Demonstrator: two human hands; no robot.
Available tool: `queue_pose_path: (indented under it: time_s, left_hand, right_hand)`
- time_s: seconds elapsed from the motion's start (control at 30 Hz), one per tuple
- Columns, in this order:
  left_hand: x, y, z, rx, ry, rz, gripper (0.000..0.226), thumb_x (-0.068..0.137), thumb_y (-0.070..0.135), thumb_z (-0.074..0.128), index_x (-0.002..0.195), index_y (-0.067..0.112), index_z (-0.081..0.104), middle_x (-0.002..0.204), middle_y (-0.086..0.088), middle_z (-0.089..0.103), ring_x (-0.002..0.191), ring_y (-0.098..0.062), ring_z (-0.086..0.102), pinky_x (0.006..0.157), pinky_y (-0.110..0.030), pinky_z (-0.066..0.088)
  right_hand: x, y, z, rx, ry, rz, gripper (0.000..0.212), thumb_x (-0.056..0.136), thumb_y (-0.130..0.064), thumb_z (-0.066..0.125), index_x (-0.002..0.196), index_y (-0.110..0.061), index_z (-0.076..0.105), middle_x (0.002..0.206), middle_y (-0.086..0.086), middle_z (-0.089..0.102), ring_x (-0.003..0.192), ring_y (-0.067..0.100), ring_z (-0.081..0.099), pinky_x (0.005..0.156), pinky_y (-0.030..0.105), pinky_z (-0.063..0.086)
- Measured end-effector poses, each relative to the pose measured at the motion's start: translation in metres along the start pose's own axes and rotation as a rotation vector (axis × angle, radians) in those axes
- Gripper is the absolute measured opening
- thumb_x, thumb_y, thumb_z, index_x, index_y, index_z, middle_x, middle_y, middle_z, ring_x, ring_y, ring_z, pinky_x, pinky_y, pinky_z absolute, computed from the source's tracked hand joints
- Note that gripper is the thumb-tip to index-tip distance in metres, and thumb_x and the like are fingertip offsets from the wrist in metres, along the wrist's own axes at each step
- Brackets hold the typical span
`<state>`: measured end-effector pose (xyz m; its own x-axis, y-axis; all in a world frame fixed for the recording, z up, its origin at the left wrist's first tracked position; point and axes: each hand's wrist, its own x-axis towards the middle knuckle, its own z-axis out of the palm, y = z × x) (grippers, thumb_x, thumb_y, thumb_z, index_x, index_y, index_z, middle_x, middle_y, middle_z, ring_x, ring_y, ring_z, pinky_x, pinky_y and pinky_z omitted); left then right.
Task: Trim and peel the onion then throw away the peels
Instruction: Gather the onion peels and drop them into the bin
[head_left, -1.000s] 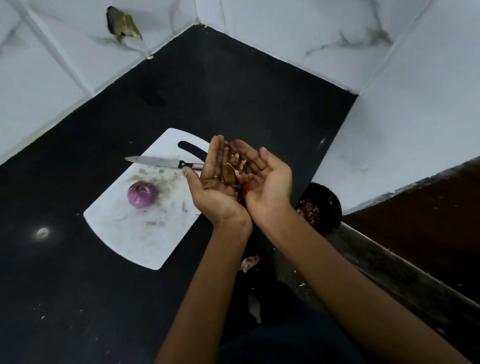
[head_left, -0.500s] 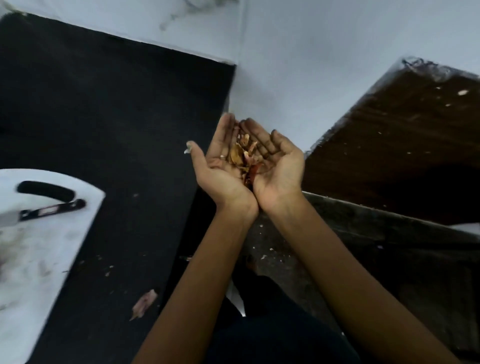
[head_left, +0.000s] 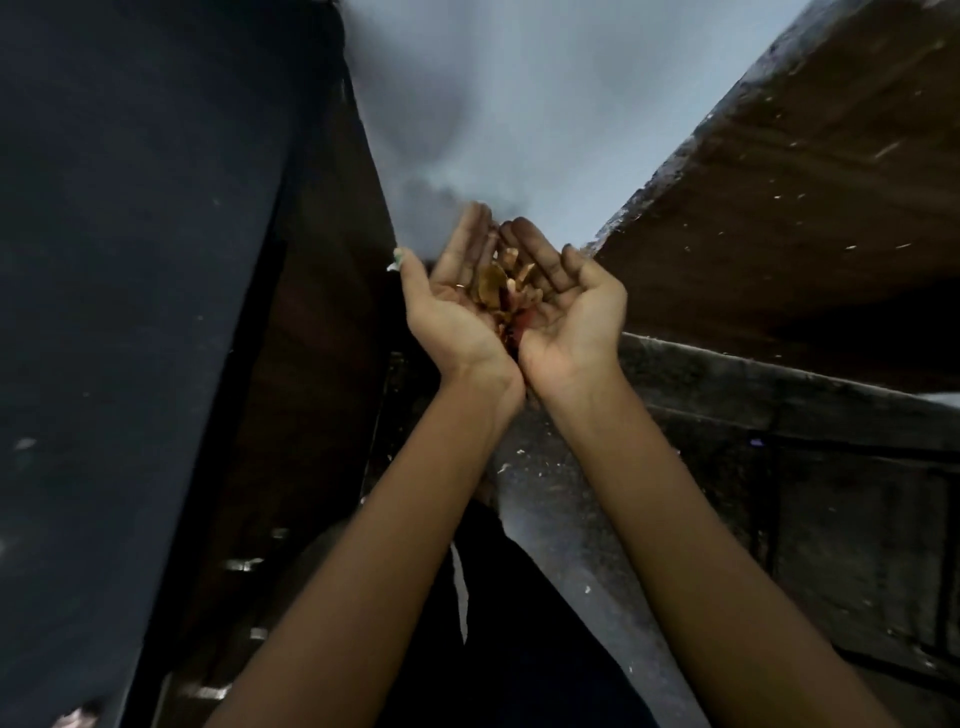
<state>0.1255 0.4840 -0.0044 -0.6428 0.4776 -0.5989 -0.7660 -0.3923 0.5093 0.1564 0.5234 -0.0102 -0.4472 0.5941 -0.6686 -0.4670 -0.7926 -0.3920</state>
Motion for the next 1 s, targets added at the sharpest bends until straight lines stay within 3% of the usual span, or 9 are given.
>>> queue_pose_path:
  time_s: [0.2,0.3,0.4,0.53,0.6,0.73,0.8,0.9,1.0]
  left_hand:
    - [0.123,-0.06,-0.044,0.059,0.21,-0.063,0.069,0.101,0.049,0.017,0.126,-0.002,0.057,0.132,-0.017,0.058,0.126,-0.025,0.051,0.109,-0.035,0.037]
    - [0.196,-0.098,-0.085,0.095,0.26,-0.105,0.073,0.1,0.051,0.015,0.126,-0.003,0.056,0.133,-0.018,0.056,0.127,-0.026,0.05,0.105,-0.034,0.038]
    - [0.269,-0.139,-0.13,0.113,0.3,-0.147,0.078,0.099,0.054,0.012,0.125,-0.003,0.056,0.133,-0.019,0.056,0.126,-0.028,0.05,0.1,-0.035,0.04]
    - [0.346,-0.173,-0.183,0.158,0.345,-0.194,0.077,0.098,0.055,0.01,0.13,-0.002,0.052,0.136,-0.019,0.053,0.128,-0.033,0.048,0.11,-0.043,0.035]
    - [0.375,-0.183,-0.204,0.209,0.338,-0.205,0.075,0.1,0.052,0.008,0.134,-0.001,0.048,0.141,-0.019,0.048,0.132,-0.033,0.043,0.113,-0.042,0.029]
    - [0.401,-0.194,-0.227,0.407,0.294,-0.292,0.07,0.1,0.051,0.008,0.141,0.005,0.041,0.148,-0.015,0.041,0.137,-0.029,0.035,0.111,-0.039,0.025]
    - [0.406,-0.199,-0.235,0.474,0.289,-0.352,0.067,0.1,0.051,0.01,0.143,0.009,0.039,0.149,-0.014,0.039,0.136,-0.029,0.037,0.111,-0.04,0.027]
    - [0.408,-0.204,-0.24,0.479,0.28,-0.41,0.067,0.099,0.054,0.015,0.14,0.01,0.044,0.142,-0.014,0.047,0.128,-0.032,0.046,0.108,-0.042,0.036]
    - [0.401,-0.209,-0.232,0.457,0.243,-0.426,0.07,0.096,0.06,0.019,0.139,0.01,0.045,0.141,-0.014,0.049,0.125,-0.03,0.049,0.101,-0.039,0.04]
  right_hand:
    - [0.14,0.029,-0.064,0.054,0.167,0.212,0.039,0.098,-0.017,0.03,0.109,0.005,0.06,0.136,0.02,0.052,0.128,0.032,0.049,0.111,0.039,0.036]
    - [0.212,0.054,-0.102,0.059,0.245,0.259,0.041,0.1,-0.017,0.026,0.094,0.003,0.062,0.138,0.02,0.05,0.13,0.031,0.046,0.108,0.038,0.036]
    - [0.284,0.082,-0.142,0.008,0.296,0.271,0.045,0.102,-0.022,0.025,0.124,0.003,0.055,0.137,0.022,0.05,0.132,0.031,0.044,0.11,0.035,0.035]
    - [0.365,0.114,-0.194,-0.055,0.316,0.248,0.05,0.103,-0.029,0.023,0.111,0.005,0.058,0.105,0.025,0.06,0.118,0.038,0.052,0.098,0.04,0.039]
    - [0.398,0.126,-0.217,-0.132,0.311,0.245,0.053,0.104,-0.033,0.022,0.12,0.006,0.055,0.124,0.026,0.056,0.123,0.037,0.049,0.091,0.041,0.041]
    - [0.446,0.152,-0.256,-0.293,0.349,0.183,0.054,0.102,-0.036,0.027,0.125,0.004,0.055,0.129,0.02,0.057,0.111,0.034,0.056,0.074,0.035,0.05]
    - [0.455,0.166,-0.265,-0.287,0.333,0.179,0.052,0.102,-0.036,0.03,0.124,0.003,0.055,0.127,0.02,0.057,0.104,0.033,0.059,0.08,0.035,0.052]
    - [0.451,0.18,-0.265,-0.323,0.23,0.263,0.052,0.1,-0.038,0.032,0.128,0.001,0.053,0.13,0.021,0.056,0.114,0.033,0.057,0.095,0.041,0.048]
    - [0.437,0.19,-0.253,-0.625,0.138,0.201,0.033,0.098,-0.02,0.039,0.113,0.0,0.06,0.113,0.02,0.063,0.099,0.028,0.061,0.089,0.034,0.048]
